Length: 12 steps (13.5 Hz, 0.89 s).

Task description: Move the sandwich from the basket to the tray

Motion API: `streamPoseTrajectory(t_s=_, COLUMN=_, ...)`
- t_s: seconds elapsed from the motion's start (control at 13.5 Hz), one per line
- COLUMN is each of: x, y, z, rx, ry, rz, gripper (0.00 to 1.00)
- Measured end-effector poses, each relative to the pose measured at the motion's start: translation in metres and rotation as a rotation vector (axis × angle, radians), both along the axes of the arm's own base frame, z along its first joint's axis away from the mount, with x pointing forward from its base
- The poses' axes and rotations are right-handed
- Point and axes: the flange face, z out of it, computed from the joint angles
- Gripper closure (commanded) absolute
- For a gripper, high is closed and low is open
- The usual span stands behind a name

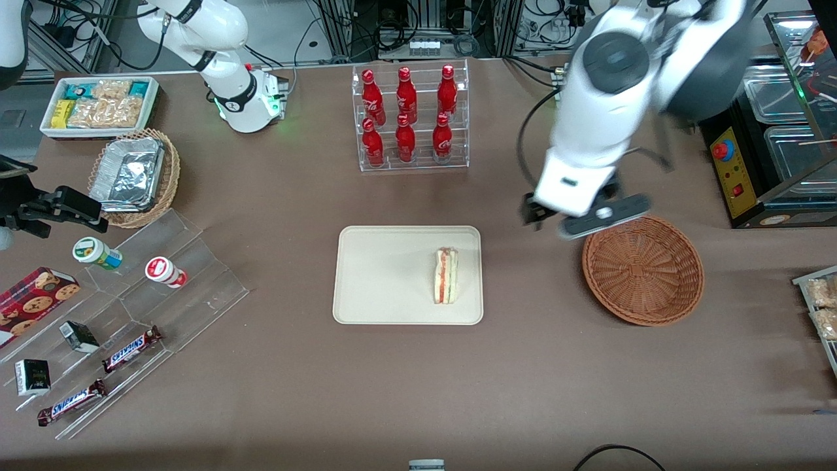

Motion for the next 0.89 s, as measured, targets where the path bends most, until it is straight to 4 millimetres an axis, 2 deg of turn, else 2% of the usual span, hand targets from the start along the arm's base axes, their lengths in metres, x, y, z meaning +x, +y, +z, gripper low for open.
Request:
streamPoseTrajectory(t_s=0.15, x=0.006, y=0.037, z=0.009, rx=0.007, ry=0.022, rz=-0.030, gripper=0.00)
streamPoseTrajectory(t_s=0.3, x=0.015, y=0.076, z=0.009, rx=-0.007, ry=0.057, rz=-0.072, gripper=0.00)
streamPoseTrajectory(t_s=0.52, x=0.029, y=0.149, z=0.015, rx=-0.058, ry=0.093, rz=-0.128, gripper=0.00)
streamPoseTrajectory(t_s=0.67, x=0.030, y=0.189, z=0.021, rx=-0.074, ry=0.104, rz=-0.179, gripper=0.00)
streamPoseTrajectory(t_s=0.74, x=0.030, y=0.201, z=0.023, rx=-0.084, ry=0.104, rz=-0.208, gripper=0.00)
streamPoseTrajectory(t_s=0.89, x=0.031, y=0.209, z=0.025, rx=-0.127, ry=0.102, rz=-0.242, gripper=0.00)
